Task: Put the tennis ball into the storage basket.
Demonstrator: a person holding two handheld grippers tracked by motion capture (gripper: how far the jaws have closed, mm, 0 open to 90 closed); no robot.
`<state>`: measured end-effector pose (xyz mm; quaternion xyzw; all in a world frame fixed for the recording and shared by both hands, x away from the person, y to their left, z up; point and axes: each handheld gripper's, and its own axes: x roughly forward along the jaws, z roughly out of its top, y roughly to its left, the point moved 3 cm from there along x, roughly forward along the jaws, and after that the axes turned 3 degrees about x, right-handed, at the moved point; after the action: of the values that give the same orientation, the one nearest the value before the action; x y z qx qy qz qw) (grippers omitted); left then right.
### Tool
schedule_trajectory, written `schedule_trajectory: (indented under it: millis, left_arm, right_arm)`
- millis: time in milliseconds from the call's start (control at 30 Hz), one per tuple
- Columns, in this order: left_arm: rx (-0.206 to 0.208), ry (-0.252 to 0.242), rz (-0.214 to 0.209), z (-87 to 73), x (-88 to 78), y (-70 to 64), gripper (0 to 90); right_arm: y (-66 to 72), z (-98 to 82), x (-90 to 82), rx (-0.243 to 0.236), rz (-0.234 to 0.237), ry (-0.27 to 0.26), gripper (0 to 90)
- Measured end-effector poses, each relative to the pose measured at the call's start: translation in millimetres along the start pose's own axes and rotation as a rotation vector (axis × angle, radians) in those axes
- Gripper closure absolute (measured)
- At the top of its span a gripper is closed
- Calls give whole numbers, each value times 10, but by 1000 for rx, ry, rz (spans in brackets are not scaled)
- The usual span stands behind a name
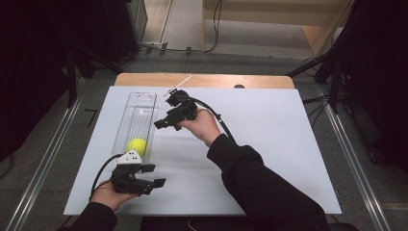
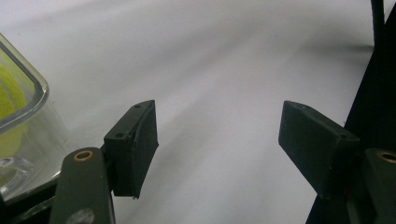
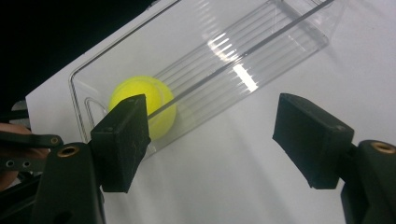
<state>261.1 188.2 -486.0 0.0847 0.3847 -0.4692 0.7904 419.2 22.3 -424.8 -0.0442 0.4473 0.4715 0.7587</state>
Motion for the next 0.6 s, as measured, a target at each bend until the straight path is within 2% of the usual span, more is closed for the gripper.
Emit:
schedule_trajectory:
  millis: [167,600]
  left_arm:
    - [-1,2,3,-3,0,2,292]
    - [-3,9,4,-8,7,2,292]
  right_arm:
    - [-21,-65,-62,-11,-5,-4,250]
    - [-116,-236,-171,-3,-12,-26,252]
